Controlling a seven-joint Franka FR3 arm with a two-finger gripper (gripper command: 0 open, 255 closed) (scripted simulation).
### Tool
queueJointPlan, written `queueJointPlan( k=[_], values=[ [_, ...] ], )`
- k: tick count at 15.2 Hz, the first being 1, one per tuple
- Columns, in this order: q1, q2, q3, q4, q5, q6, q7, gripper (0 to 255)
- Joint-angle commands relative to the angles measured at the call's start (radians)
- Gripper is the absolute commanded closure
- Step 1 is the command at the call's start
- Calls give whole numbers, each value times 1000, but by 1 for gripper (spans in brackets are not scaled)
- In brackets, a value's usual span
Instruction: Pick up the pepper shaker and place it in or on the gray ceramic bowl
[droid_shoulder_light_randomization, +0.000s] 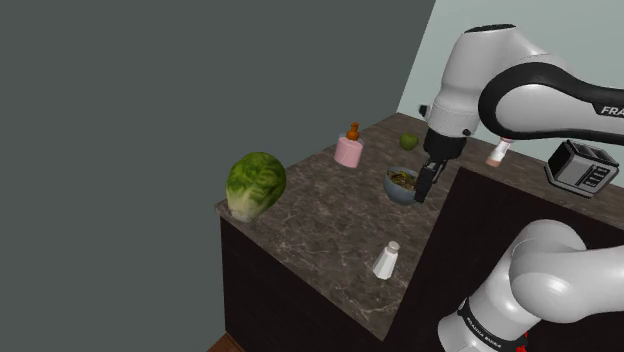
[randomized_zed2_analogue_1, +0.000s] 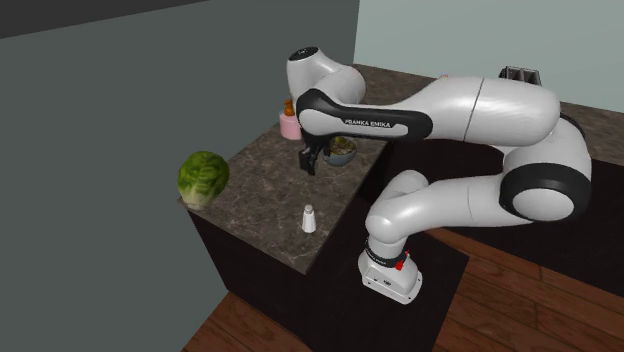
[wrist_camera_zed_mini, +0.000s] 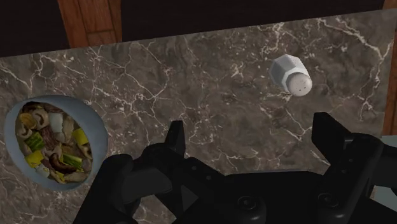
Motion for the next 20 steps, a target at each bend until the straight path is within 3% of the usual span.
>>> queueJointPlan(
  k=[1, 10, 17, 20],
  values=[
    [17, -36, 25, -80, 32, 62, 37, 0],
    [125, -81, 175, -346, 195, 352, 205, 0],
    [128, -26, 194, -420, 213, 479, 206, 0],
    [128, -21, 196, -425, 214, 490, 206, 0]
  ],
)
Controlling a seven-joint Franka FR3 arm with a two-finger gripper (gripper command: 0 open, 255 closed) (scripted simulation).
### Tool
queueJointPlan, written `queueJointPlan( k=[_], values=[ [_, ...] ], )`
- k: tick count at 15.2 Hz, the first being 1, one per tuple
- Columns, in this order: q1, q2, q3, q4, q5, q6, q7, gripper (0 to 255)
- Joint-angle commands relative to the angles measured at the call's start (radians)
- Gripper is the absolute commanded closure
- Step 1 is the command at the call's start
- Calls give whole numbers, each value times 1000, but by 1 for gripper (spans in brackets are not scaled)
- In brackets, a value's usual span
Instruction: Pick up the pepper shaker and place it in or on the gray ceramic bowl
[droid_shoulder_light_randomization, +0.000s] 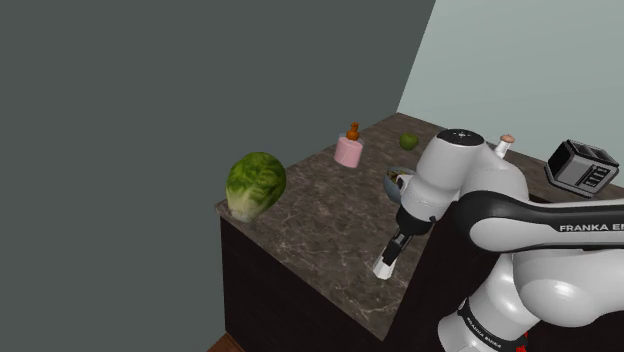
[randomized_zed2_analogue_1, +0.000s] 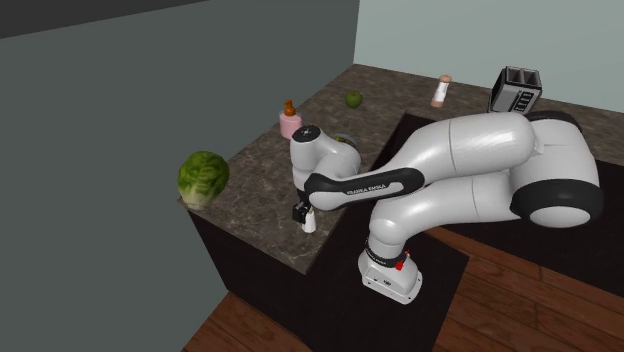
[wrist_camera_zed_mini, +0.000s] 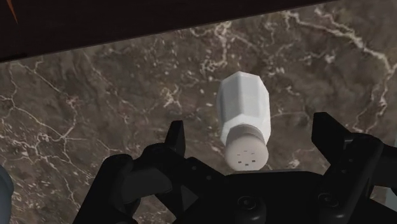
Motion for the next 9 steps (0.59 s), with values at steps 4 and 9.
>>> queueJointPlan(
  k=[4, 9],
  values=[
    [0, 2, 1, -2, 1, 5, 0, 0],
    [0, 2, 1, -2, 1, 4, 0, 255]
  ],
)
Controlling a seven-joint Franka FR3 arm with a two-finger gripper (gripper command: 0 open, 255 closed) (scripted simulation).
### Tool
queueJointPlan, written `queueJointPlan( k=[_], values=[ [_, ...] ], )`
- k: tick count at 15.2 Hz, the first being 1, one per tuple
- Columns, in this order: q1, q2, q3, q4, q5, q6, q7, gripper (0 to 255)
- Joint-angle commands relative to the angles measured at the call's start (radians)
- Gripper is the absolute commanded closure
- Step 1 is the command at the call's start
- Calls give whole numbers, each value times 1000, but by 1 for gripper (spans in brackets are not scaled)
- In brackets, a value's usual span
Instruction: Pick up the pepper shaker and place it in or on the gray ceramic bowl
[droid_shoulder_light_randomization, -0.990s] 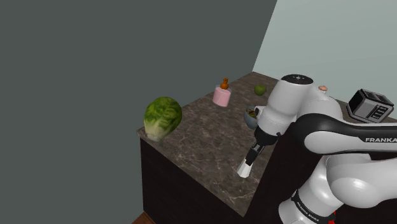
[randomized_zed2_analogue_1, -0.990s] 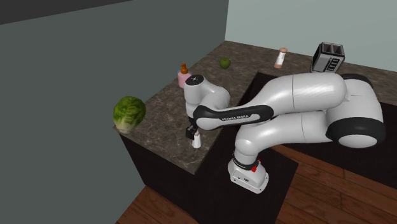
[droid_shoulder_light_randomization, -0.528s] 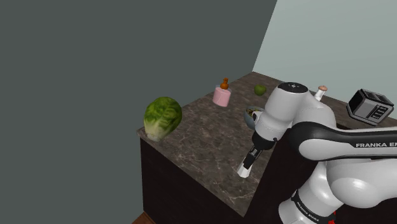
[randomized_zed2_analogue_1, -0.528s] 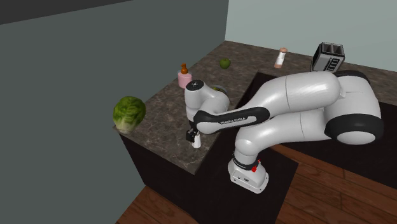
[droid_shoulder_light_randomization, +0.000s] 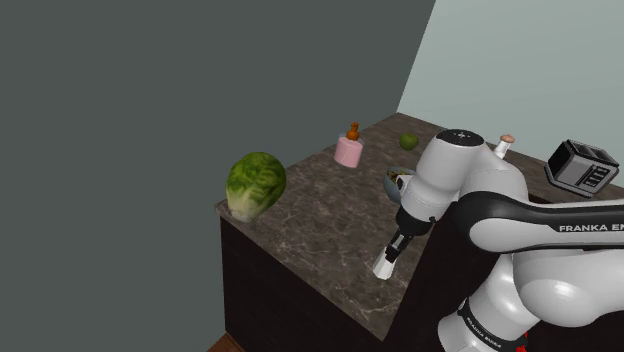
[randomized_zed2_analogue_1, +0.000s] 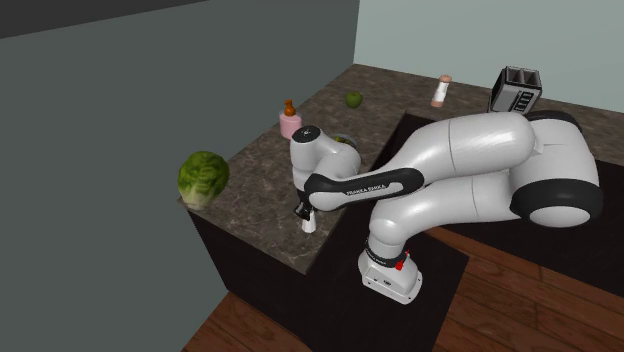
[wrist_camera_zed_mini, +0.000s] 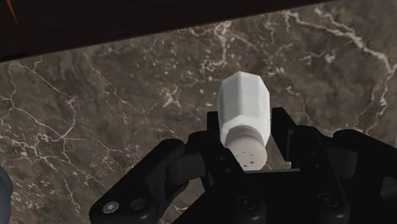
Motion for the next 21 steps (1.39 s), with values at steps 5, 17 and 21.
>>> queueJointPlan(
  k=[5, 17, 21],
  values=[
    [0, 0, 0, -1, 0, 0, 0, 255],
    [-19, -74, -42, 118, -38, -189, -17, 255],
    [-26, -86, -55, 166, -51, -248, -22, 255]
  ],
)
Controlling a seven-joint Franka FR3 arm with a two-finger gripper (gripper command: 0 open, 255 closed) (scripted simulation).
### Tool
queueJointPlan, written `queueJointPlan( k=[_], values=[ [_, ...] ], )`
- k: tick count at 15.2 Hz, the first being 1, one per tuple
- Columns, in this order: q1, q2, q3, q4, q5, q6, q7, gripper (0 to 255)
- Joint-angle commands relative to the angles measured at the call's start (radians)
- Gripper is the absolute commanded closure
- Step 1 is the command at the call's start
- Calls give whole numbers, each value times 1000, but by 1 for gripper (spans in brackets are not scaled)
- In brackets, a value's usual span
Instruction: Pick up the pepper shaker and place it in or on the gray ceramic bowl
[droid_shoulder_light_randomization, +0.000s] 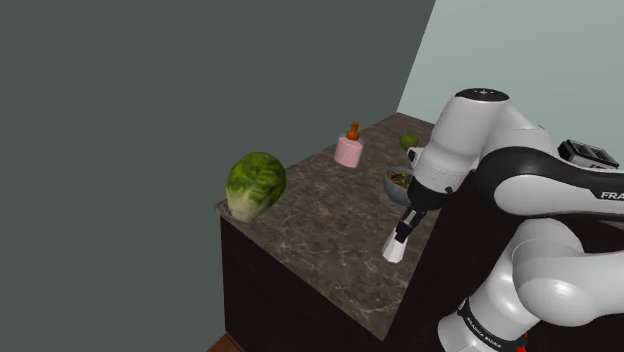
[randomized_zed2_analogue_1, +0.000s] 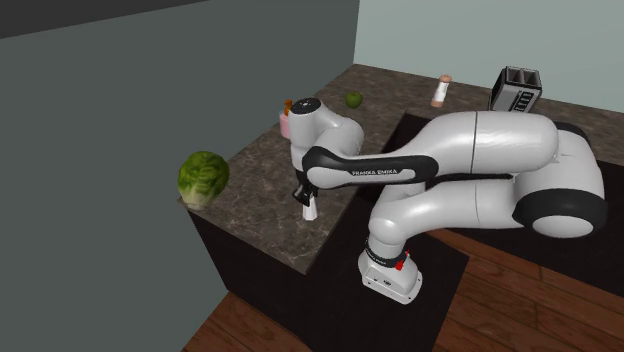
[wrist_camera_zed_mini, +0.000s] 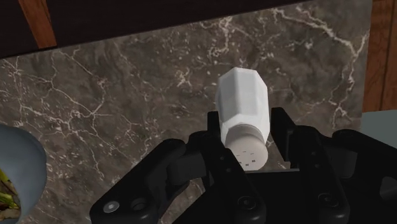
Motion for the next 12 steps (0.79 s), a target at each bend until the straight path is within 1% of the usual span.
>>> queueJointPlan(
  k=[1, 12],
  values=[
    [-4, -8, -8, 26, -7, -34, -3, 255],
    [-22, -7, -38, 173, -36, -177, -15, 255]
  ],
)
